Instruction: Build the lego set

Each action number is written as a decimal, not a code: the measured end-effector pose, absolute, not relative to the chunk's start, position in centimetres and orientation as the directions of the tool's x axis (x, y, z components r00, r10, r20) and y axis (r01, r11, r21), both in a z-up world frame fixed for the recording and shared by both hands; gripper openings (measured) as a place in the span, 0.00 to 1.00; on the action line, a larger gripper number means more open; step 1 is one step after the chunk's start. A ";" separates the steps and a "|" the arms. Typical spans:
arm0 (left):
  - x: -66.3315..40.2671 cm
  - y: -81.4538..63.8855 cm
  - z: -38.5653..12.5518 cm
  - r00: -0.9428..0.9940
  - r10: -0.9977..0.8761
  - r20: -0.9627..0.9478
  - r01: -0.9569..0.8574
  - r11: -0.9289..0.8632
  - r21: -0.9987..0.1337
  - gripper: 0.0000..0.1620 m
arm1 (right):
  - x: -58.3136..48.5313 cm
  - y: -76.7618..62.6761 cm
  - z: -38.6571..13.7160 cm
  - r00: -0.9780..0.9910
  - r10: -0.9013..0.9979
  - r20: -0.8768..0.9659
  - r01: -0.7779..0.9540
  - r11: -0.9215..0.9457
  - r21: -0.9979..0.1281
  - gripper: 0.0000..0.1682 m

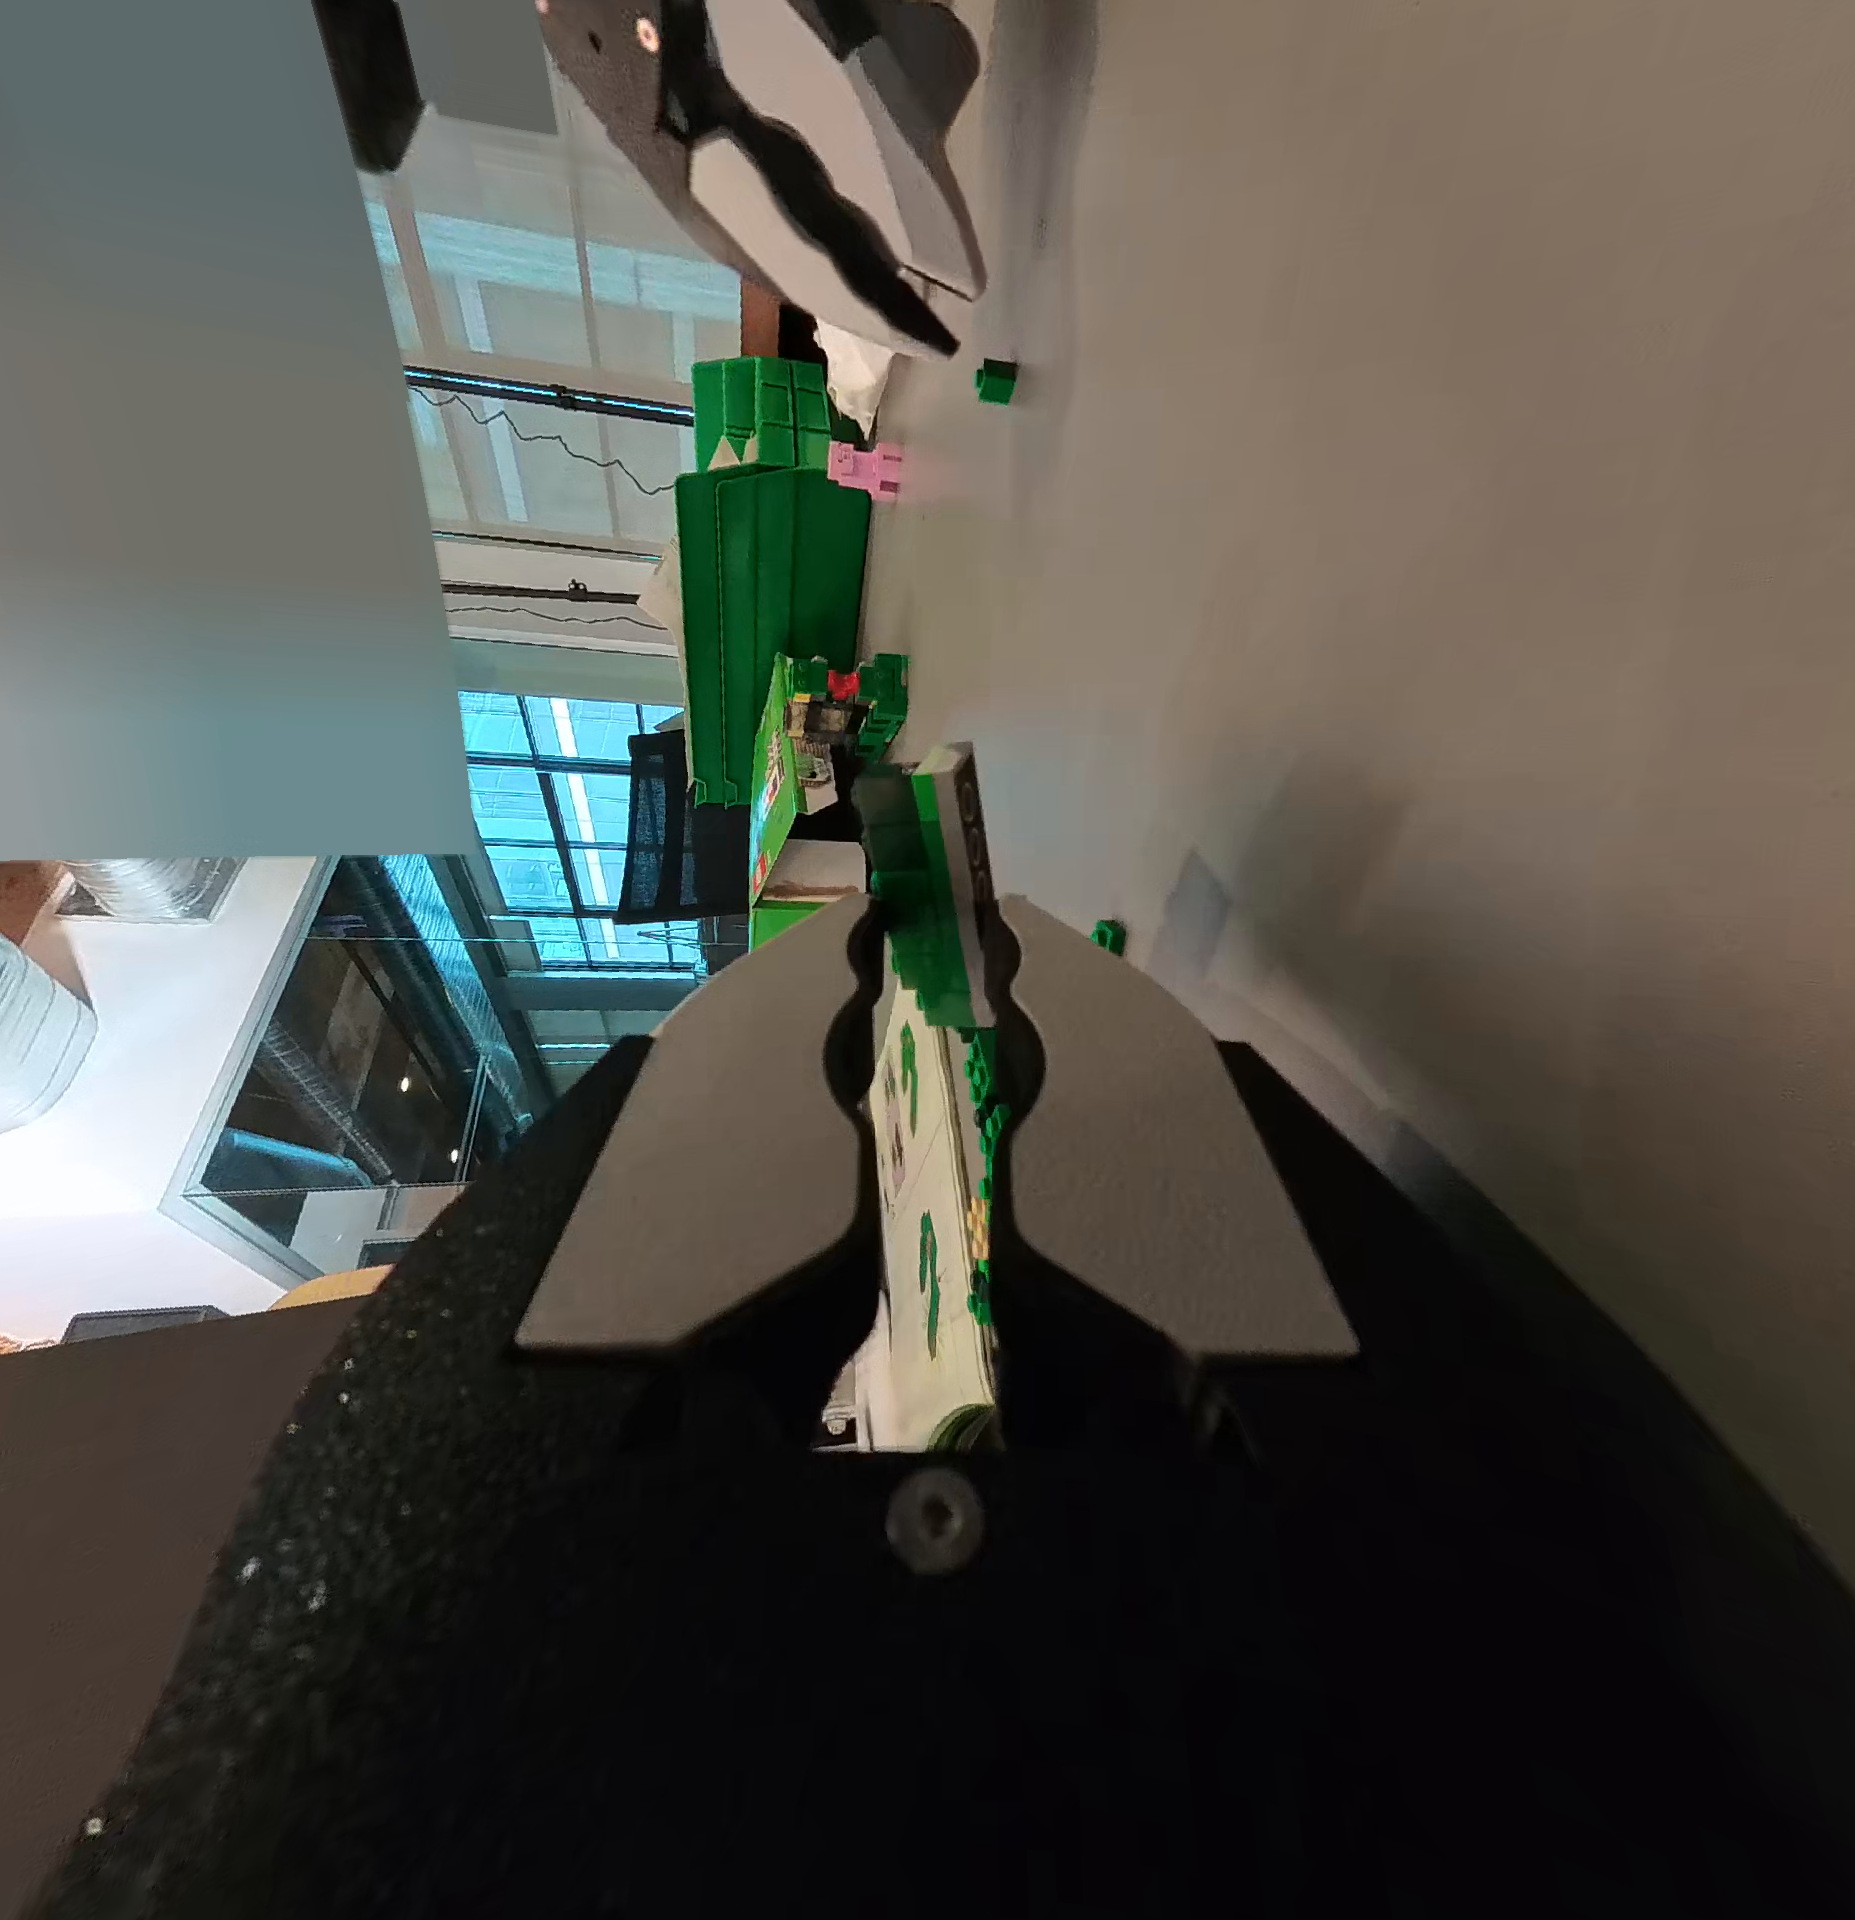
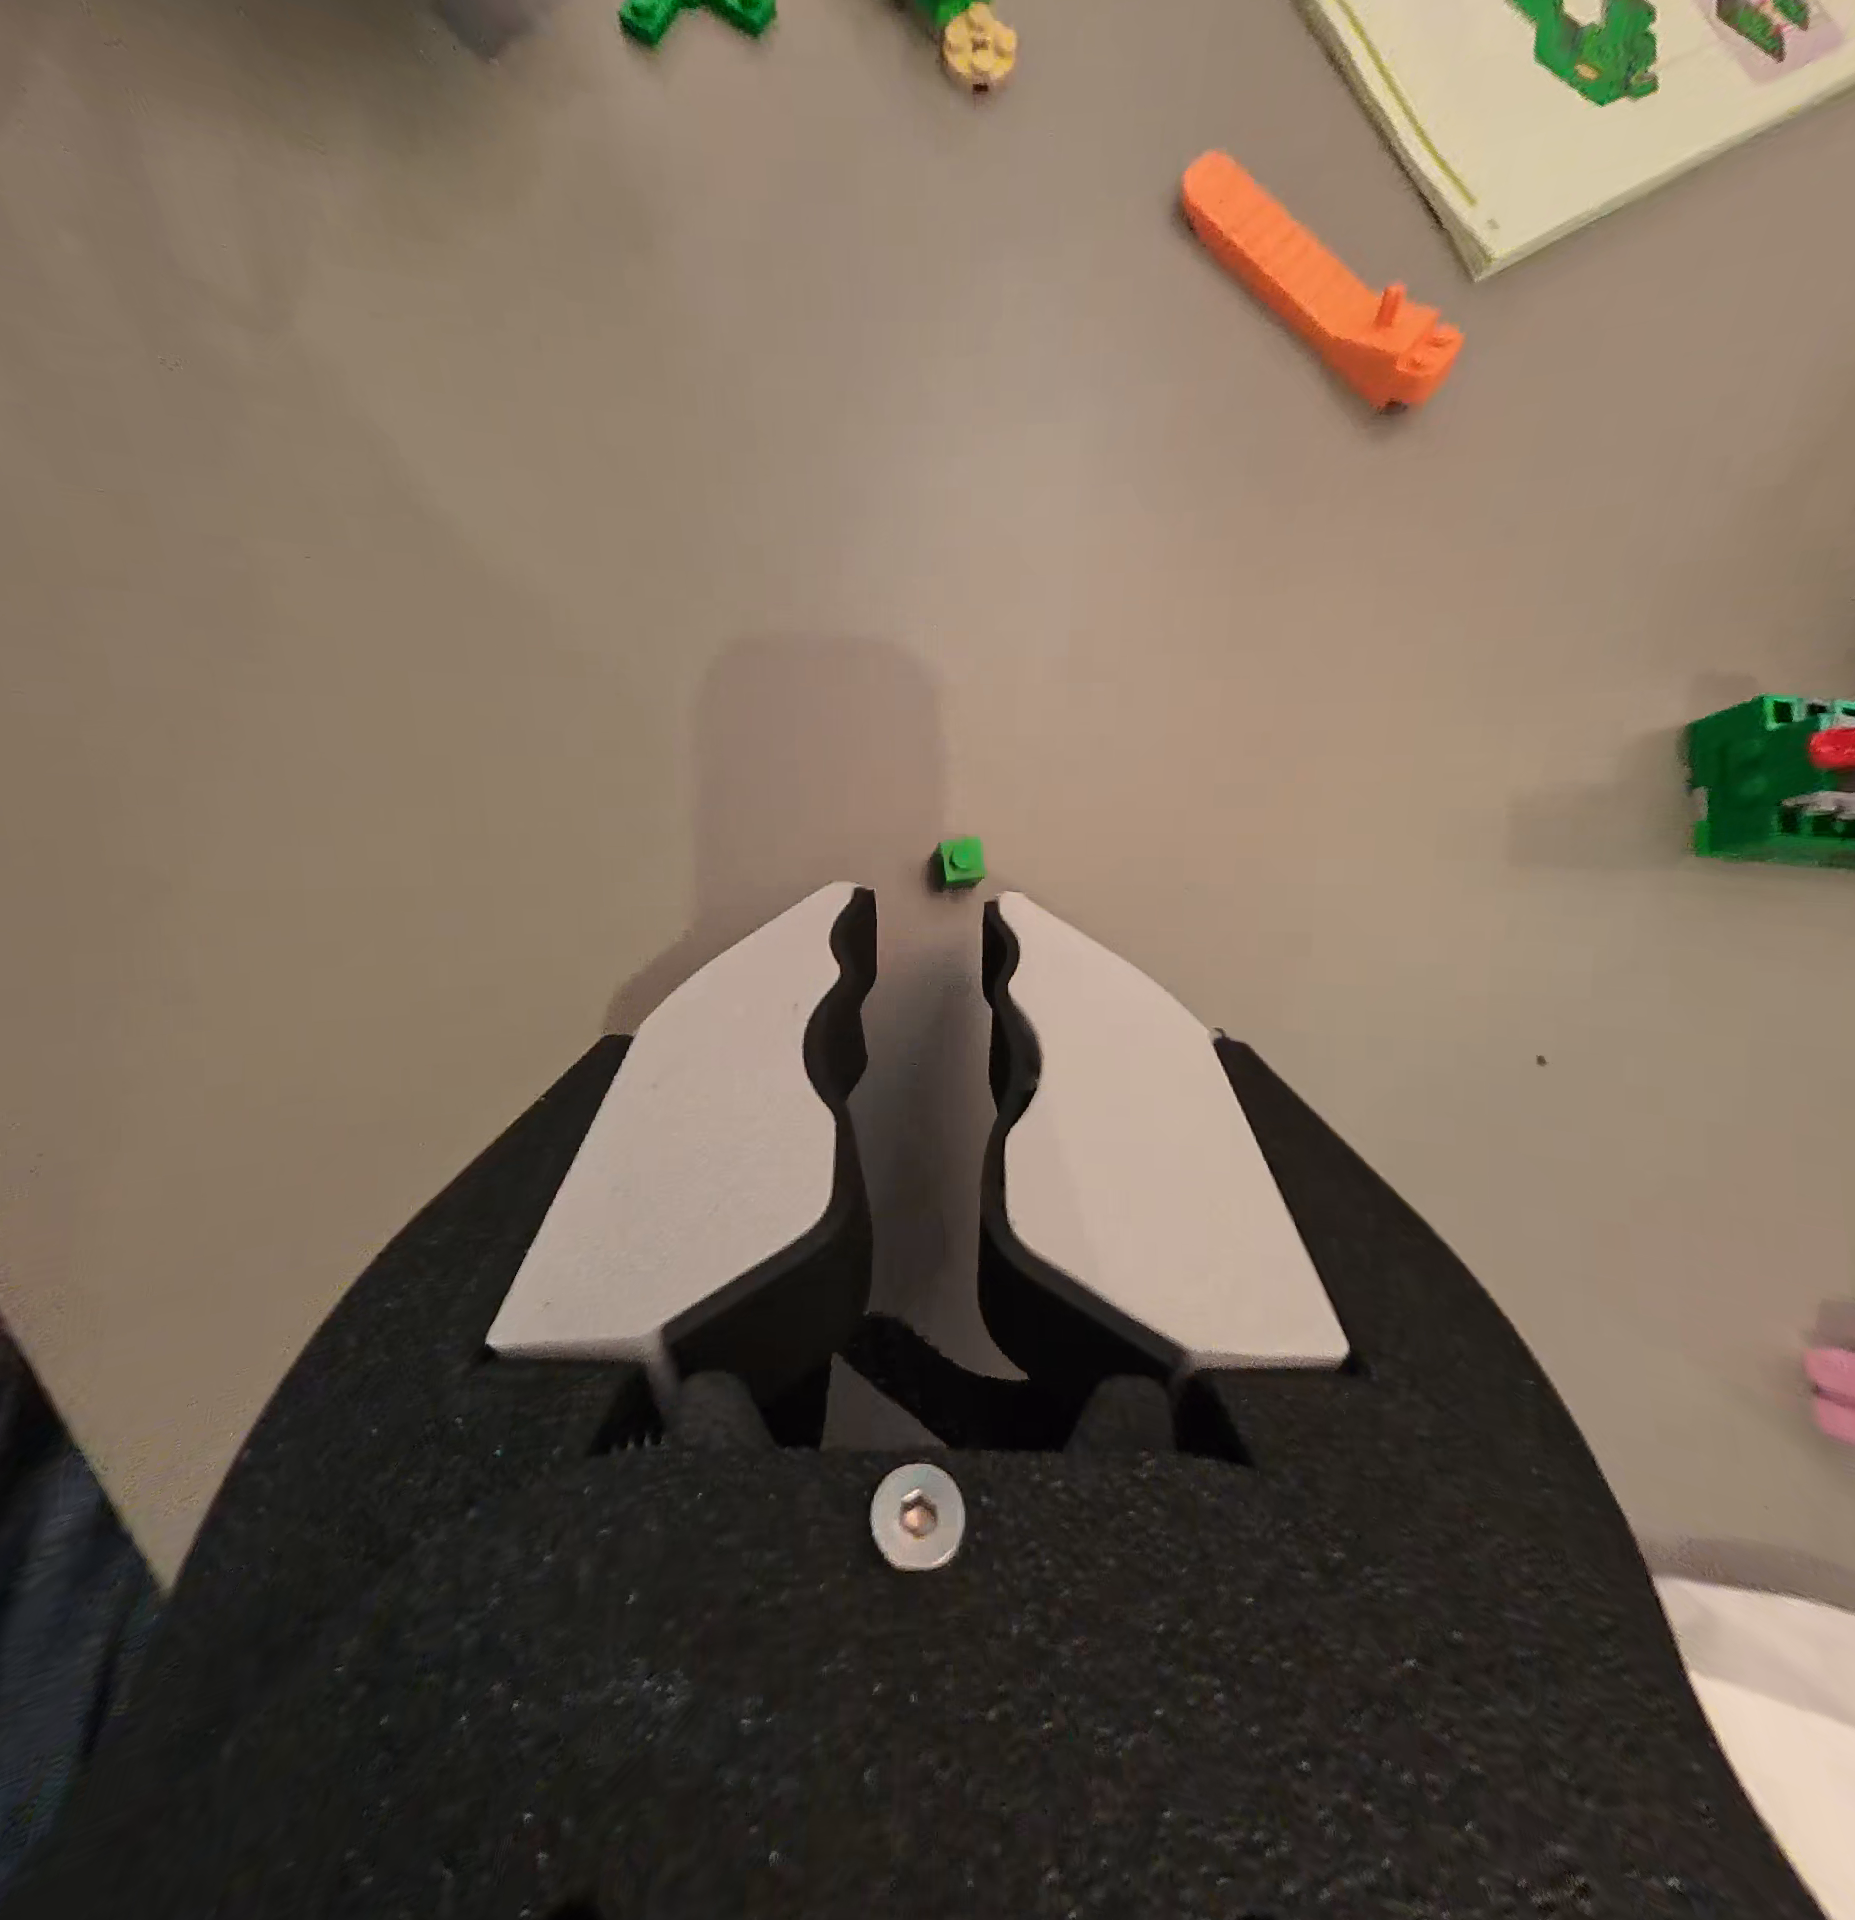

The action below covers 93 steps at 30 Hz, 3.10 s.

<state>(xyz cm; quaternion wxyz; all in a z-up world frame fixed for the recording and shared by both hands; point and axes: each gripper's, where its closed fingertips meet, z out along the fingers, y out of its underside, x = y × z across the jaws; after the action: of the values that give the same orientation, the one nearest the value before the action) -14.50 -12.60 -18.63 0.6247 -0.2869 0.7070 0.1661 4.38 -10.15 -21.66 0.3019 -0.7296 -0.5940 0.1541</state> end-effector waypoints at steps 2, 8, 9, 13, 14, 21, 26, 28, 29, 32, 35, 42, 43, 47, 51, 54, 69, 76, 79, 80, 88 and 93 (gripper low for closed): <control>-14.5 -12.6 -18.6 -0.056 -0.194 -0.979 -0.614 0.780 -0.120 0.11 | 4.3 -10.0 -22.2 0.232 0.967 0.108 0.751 -0.107 -0.652 0.12; -14.5 -12.6 -18.6 -0.056 -0.192 -0.980 -0.614 0.781 -0.118 0.11 | 3.3 -9.9 -22.1 0.199 0.979 0.051 0.674 -0.099 -0.732 0.12; -14.5 -12.6 -18.6 -0.054 -0.193 -0.980 -0.612 0.782 -0.120 0.11 | 3.3 -9.8 -22.1 0.200 0.978 0.066 0.673 -0.089 -0.734 0.12; -14.5 -12.7 -18.5 -0.050 -0.198 -0.979 -0.608 0.784 -0.127 0.11 | 3.4 -9.3 -22.3 0.199 0.978 0.068 0.669 -0.084 -0.738 0.12; -14.5 -12.7 -18.5 -0.049 -0.199 -0.979 -0.607 0.784 -0.129 0.11 | 3.4 -9.2 -22.4 0.193 0.979 0.062 0.674 -0.086 -0.734 0.12; -14.6 -12.6 -18.6 -0.044 -0.209 -0.977 -0.607 0.783 -0.140 0.11 | 3.0 -9.4 -22.4 0.166 0.986 -0.009 0.651 -0.117 -0.750 0.11; -14.7 -12.5 -18.6 -0.041 -0.218 -0.975 -0.607 0.781 -0.149 0.11 | 2.8 -9.5 -22.0 0.174 0.985 0.015 0.659 -0.105 -0.745 0.09; -14.7 -12.5 -18.6 -0.043 -0.217 -0.975 -0.607 0.781 -0.147 0.11 | 2.8 -9.4 -22.1 0.192 0.981 0.030 0.679 -0.111 -0.725 0.09; -14.7 -12.5 -18.6 -0.044 -0.218 -0.975 -0.607 0.781 -0.147 0.11 | 2.8 -9.4 -22.1 0.202 0.979 0.032 0.685 -0.118 -0.719 0.09; -14.7 -12.5 -18.8 -0.051 -0.222 -0.974 -0.608 0.781 -0.146 0.11 | 2.8 -9.2 -22.4 0.236 0.972 0.017 0.697 -0.157 -0.700 0.11; -14.7 -12.6 -18.8 -0.055 -0.221 -0.974 -0.608 0.781 -0.143 0.11 | 3.1 -9.0 -22.9 0.259 0.966 0.024 0.718 -0.176 -0.673 0.07; -14.7 -12.5 -18.8 -0.055 -0.217 -0.975 -0.609 0.781 -0.140 0.11 | 2.8 -7.9 -21.7 -0.009 0.795 0.606 0.876 0.299 -0.379 0.07; -14.7 -12.5 -18.8 -0.055 -0.217 -0.975 -0.609 0.781 -0.140 0.11 | 2.7 -7.9 -21.8 -0.105 0.731 0.674 0.890 0.371 -0.264 0.06; -14.6 -12.5 -18.8 -0.059 -0.215 -0.975 -0.609 0.781 -0.136 0.11 | 2.1 -7.9 -22.2 -0.464 0.434 0.773 0.806 0.569 0.165 0.06; -14.6 -12.6 -18.8 -0.061 -0.211 -0.975 -0.609 0.782 -0.131 0.11 | 1.7 -8.0 -22.1 -0.593 0.296 0.749 0.707 0.636 0.308 0.06; -14.6 -12.6 -18.8 -0.063 -0.210 -0.976 -0.609 0.782 -0.129 0.11 | 1.8 -8.1 -22.1 -0.652 0.244 0.718 0.652 0.663 0.368 0.06; -14.6 -12.6 -18.9 -0.071 -0.206 -0.976 -0.612 0.782 -0.121 0.11 | 3.2 -8.3 -21.9 -0.633 0.374 0.677 0.701 0.648 0.297 0.05; -14.5 -12.6 -19.0 -0.075 -0.204 -0.976 -0.611 0.783 -0.116 0.11 | 1.5 -10.1 -20.8 0.018 0.983 0.184 0.924 0.055 -0.379 0.09; -14.5 -12.6 -19.0 -0.076 -0.201 -0.977 -0.612 0.783 -0.114 0.11 | 1.2 -10.3 -21.1 0.065 0.997 0.048 0.935 -0.044 -0.351 0.13; -14.5 -12.6 -19.0 -0.076 -0.200 -0.977 -0.612 0.783 -0.113 0.11 | 1.1 -10.1 -21.4 0.056 0.997 0.051 0.943 -0.036 -0.332 0.13; -14.4 -12.7 -19.0 -0.077 -0.203 -0.976 -0.610 0.784 -0.115 0.11 | 1.4 -9.3 -22.5 -0.016 0.995 0.098 0.975 0.037 -0.218 0.09; -14.4 -12.7 -19.0 -0.079 -0.205 -0.976 -0.610 0.784 -0.115 0.11 | 1.8 -9.0 -22.7 -0.044 0.994 0.105 0.986 0.060 -0.155 0.08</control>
<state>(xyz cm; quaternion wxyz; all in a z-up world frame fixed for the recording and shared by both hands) -14.41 -12.74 -19.04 0.6161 -0.2845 0.7159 0.1644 1.77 -9.00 -22.69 0.0917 -0.6854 -0.7221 0.0203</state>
